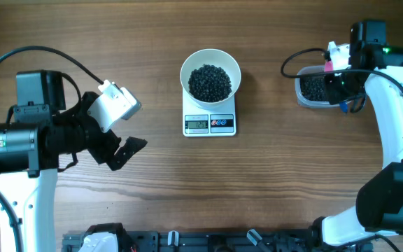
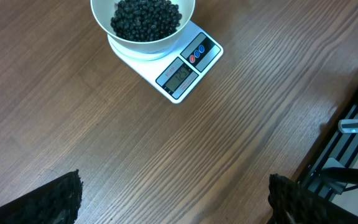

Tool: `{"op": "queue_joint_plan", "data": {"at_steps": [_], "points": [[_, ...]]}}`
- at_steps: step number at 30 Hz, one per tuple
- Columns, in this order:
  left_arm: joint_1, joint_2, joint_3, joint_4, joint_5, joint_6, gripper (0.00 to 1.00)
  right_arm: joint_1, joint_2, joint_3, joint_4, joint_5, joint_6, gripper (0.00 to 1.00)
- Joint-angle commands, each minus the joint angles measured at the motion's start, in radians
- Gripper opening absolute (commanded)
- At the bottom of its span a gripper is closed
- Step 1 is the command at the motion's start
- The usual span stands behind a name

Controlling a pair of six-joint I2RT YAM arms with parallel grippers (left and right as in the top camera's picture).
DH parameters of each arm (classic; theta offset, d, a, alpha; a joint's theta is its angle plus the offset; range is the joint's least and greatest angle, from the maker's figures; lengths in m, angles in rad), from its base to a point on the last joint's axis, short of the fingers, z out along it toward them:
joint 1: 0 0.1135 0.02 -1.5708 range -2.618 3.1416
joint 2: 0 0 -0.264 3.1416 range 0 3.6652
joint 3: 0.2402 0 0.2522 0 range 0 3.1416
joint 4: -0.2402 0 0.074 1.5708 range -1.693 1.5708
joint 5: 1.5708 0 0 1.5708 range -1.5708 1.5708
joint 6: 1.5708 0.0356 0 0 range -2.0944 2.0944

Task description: Scoop item into bowl and weigh 150g on scale

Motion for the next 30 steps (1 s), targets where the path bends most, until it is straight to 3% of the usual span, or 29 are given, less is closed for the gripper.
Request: {"op": "queue_joint_plan", "data": {"at_steps": [1,6,13,23,30], "points": [[-0.004,0.003,-0.005,0.000,-0.002,-0.010,1.00,0.002,0.011,0.001,0.005,-0.017,-0.062,0.04],[-0.004,0.003,-0.005,0.000,-0.002,-0.010,1.00,0.002,0.011,0.001,-0.010,-0.047,0.095,0.04],[-0.004,0.003,-0.005,0.000,-0.002,-0.010,1.00,0.002,0.011,0.001,-0.035,-0.046,-0.039,0.04],[-0.004,0.003,-0.005,0.000,-0.002,-0.010,1.00,0.002,0.011,0.001,-0.027,-0.047,0.042,0.04],[-0.004,0.003,-0.005,0.000,-0.002,-0.010,1.00,0.002,0.011,0.001,-0.034,-0.024,-0.013,0.04]]}}
